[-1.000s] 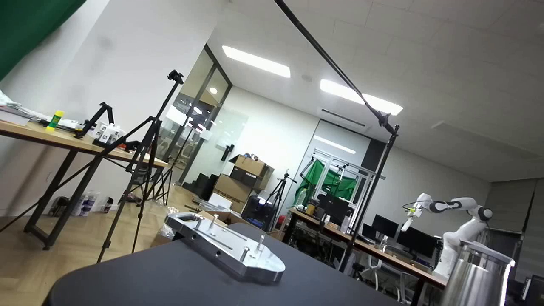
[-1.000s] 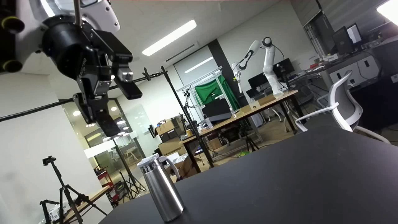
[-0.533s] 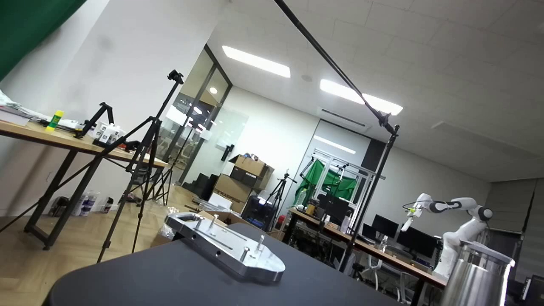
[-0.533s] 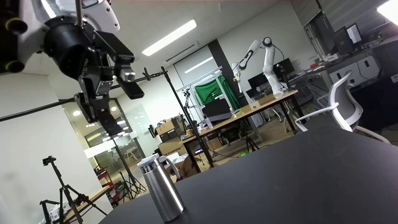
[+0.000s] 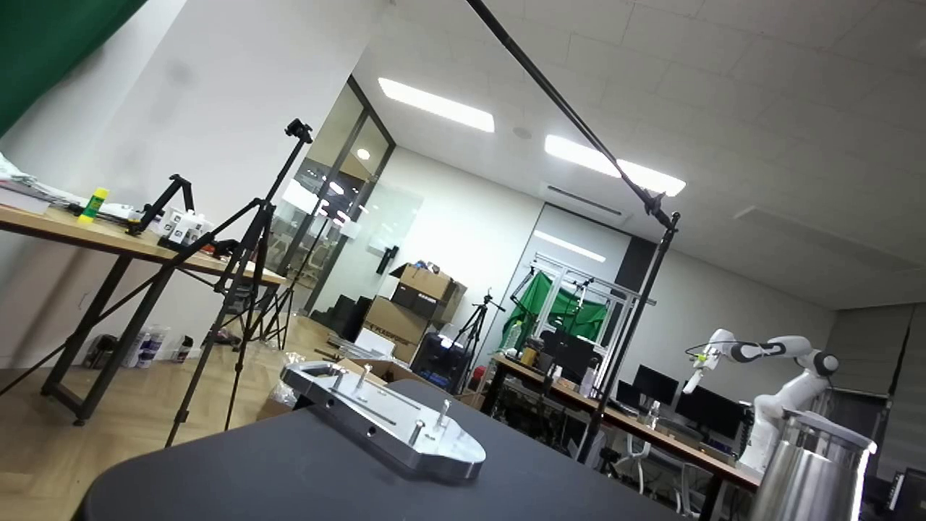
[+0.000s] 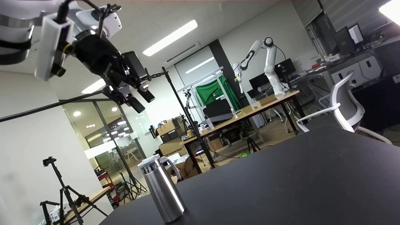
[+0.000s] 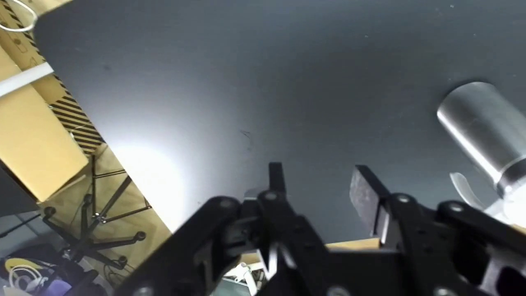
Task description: Open the small mouth of the silver bottle.
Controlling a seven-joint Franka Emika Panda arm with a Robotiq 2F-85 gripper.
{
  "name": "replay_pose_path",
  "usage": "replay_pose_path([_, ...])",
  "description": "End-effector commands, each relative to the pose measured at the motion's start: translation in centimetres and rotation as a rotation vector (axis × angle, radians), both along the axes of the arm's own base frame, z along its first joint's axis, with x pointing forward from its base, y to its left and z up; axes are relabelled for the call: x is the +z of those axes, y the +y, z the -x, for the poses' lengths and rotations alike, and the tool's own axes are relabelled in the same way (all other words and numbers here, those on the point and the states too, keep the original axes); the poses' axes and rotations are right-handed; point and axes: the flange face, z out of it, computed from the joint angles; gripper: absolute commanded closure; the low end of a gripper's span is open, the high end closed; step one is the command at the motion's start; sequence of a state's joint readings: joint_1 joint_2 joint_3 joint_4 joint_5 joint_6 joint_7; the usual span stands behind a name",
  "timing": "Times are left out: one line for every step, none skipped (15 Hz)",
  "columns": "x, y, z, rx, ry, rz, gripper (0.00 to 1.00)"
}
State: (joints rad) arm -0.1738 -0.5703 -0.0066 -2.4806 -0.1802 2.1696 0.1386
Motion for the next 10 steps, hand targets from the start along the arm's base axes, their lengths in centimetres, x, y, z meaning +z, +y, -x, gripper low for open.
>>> replay_pose_path([0.6,3.5,-5.4,0.0,-0.005,-0.115,0.81])
replay_pose_path([0.6,4.8,-6.6,0.01,-0.004,-0.145,0.89])
replay_pose_path([0.7,5.9,-7.6,0.018,-0.005,-0.168,0.95])
replay_pose_path([0.7,6.8,-8.6,0.026,-0.004,-0.184,1.0])
replay_pose_path([0.7,7.7,-9.4,0.037,0.003,-0.191,1.0])
replay_pose_path([0.8,8.3,-9.9,0.058,0.014,-0.189,1.0])
replay_pose_path([0.7,8.3,-10.0,0.065,0.045,-0.169,1.0])
replay_pose_path([0.3,7.9,-9.8,0.065,0.081,-0.15,1.0])
replay_pose_path([-0.3,8.3,-9.2,0.084,0.041,-0.162,0.99])
replay_pose_path([-0.4,8.2,-9.4,0.083,0.062,-0.161,0.99])
